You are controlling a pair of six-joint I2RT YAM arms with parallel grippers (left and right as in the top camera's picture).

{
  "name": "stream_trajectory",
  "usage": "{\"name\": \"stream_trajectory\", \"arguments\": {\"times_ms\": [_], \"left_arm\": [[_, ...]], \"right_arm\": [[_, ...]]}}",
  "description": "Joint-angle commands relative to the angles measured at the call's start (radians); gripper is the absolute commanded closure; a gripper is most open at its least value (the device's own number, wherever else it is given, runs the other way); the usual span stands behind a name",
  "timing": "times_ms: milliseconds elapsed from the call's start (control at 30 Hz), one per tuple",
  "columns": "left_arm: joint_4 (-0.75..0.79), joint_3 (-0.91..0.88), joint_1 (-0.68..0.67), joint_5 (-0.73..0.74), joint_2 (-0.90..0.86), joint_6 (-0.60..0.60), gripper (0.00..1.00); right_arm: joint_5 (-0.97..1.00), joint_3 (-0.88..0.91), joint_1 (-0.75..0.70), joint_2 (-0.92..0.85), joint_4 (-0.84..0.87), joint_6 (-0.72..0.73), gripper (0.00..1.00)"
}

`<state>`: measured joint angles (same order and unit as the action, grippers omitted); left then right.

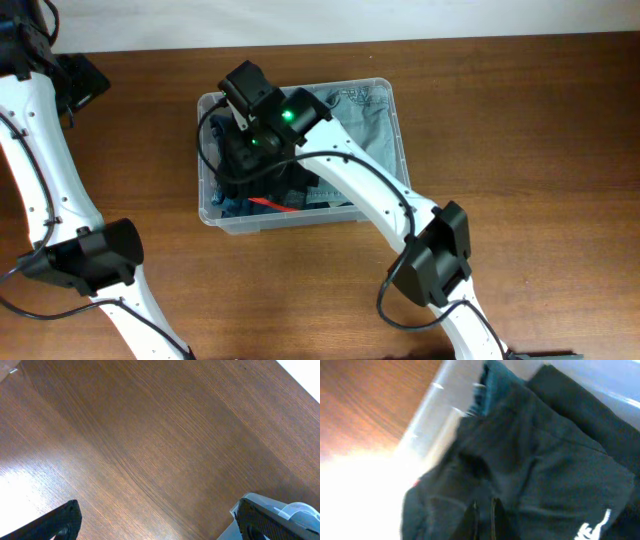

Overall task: Pack container
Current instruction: 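Press the Nike shirt down into the container with the right gripper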

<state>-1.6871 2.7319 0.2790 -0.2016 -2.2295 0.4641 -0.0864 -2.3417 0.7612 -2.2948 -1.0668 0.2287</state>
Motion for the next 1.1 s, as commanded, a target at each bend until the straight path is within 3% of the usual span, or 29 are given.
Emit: {"name": "stream_trajectory", "arguments": {"times_ms": [0,633,1067], "left_arm": [[0.000,-0.006,-0.001,-0.004,0.016,0.005,0.01],[-0.001,-0.006,-0.001,-0.004,0.016,0.005,0.01],[0.000,-0.006,-0.001,-0.004,0.016,0.005,0.01]], "right_arm": [[0.011,-0.016,0.026,0.014,0.010,-0.003,0.96],[-0.007,0.009,0.044,-0.158,0.029,0.015,0.96],[0.130,-0.133,0.029,-0.033,0.005,0.011,0.96]]}}
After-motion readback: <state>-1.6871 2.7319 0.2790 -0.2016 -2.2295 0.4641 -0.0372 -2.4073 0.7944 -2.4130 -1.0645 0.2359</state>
